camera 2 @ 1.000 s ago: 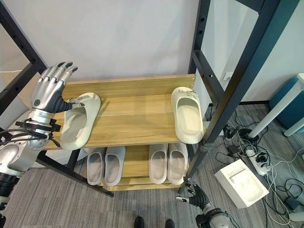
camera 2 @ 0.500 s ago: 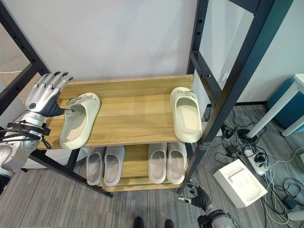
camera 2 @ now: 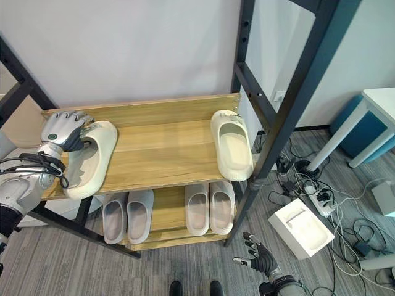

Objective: Arrange the slippers neatly on the shoe rack.

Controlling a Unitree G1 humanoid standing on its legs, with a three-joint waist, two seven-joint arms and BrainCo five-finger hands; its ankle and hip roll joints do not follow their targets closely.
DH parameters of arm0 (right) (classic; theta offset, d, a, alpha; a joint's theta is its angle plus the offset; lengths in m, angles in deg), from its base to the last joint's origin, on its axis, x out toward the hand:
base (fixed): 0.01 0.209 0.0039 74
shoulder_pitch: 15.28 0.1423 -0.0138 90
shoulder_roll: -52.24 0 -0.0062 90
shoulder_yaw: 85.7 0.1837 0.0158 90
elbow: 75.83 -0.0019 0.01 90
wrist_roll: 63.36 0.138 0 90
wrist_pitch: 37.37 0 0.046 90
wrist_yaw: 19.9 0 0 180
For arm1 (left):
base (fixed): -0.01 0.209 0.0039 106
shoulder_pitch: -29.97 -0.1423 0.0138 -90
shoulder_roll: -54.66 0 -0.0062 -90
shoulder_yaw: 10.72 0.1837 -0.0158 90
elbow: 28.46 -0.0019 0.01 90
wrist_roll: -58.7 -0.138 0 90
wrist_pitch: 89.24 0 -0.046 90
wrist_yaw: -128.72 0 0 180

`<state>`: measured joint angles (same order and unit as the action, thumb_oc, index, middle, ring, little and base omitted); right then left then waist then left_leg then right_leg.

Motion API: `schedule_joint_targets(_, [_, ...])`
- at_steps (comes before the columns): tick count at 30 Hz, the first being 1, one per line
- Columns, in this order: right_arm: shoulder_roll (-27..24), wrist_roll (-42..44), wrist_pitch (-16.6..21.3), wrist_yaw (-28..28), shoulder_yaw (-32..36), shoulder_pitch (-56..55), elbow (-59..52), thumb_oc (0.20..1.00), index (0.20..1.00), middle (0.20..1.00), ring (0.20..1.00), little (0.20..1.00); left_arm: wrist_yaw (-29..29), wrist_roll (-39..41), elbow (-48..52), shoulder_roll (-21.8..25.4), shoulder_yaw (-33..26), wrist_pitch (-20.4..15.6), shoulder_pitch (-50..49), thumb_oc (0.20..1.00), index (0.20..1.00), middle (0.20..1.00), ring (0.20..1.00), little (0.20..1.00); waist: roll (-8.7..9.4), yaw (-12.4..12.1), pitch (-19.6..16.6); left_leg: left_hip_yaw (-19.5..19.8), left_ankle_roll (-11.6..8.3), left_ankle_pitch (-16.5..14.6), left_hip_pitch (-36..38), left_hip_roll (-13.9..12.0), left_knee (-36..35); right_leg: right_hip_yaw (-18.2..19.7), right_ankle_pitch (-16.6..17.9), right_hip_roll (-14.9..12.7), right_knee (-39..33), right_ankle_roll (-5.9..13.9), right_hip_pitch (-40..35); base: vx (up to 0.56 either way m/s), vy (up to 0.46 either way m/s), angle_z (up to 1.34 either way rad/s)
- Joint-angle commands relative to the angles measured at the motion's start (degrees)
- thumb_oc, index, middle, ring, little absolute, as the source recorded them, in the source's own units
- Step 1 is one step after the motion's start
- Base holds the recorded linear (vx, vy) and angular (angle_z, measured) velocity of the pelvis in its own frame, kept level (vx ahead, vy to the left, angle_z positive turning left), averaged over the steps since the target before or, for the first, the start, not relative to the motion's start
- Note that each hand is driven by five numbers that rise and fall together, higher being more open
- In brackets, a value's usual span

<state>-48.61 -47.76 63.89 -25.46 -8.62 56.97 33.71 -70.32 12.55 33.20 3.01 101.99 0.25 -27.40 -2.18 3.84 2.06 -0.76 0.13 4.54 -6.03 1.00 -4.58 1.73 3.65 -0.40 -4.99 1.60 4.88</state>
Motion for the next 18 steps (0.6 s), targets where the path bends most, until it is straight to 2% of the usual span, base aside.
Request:
schedule_joint_targets(1, [-1.01,2.53,2.60,0.13,1.83,-0.31,-5.44,1.000,1.000,1.000,1.000,1.000,-0.50,0.35,-4.06,0.31,-0.52,2.17,7.51,0.200,0.200,0.200,0.200,0.200,0.88,0.48,0.45,1.64,-0.39,-6.43,4.57,0.55,-0.42,-1.75,-0.06,-2.39,0.13,4.47,-2.15,0.00,0.000,-0.04])
schedule_joint_targets(10, [-0.20,3.21,2.30,-0.05,1.81,-0.72,-6.12,1.000,1.000,1.000,1.000,1.000,-0.14,1.56,-0.76,-2.50,-1.08,1.26,7.55,0.200,0.200,0.200,0.200,0.200,0.88,0.51,0.13,1.73,-0.38,-6.73,5.12,0.53,-0.42,-1.56,-0.32,-2.32,0.05,4.24,-2.56,0.00,0.000,0.00])
schedule_joint_targets(12, [-0.38,3.40,2.03,-0.09,1.30,-0.30,-6.19,1.000,1.000,1.000,1.000,1.000,0.32,0.67,3.23,-5.61,1.28,0.23,10.67,0.200,0.200,0.200,0.200,0.200,0.69,0.80,0.07,1.75,-0.43,-6.78,5.48,0.59,-0.42,-1.78,-0.48,-2.30,0.03,4.30,-2.99,-0.01,-0.043,0.08])
schedule_joint_targets(18, [-0.54,4.03,1.69,0.41,1.13,0.58,-6.52,1.000,1.000,1.000,1.000,1.000,0.93,0.94,0.80,-9.33,6.19,0.90,17.36,0.200,0.200,0.200,0.200,0.200,-0.07,1.77,0.42,1.23,-0.49,-6.63,5.77,0.37,-0.42,-1.28,-0.27,-2.18,0.15,4.27,-2.84,0.01,-0.052,-0.06])
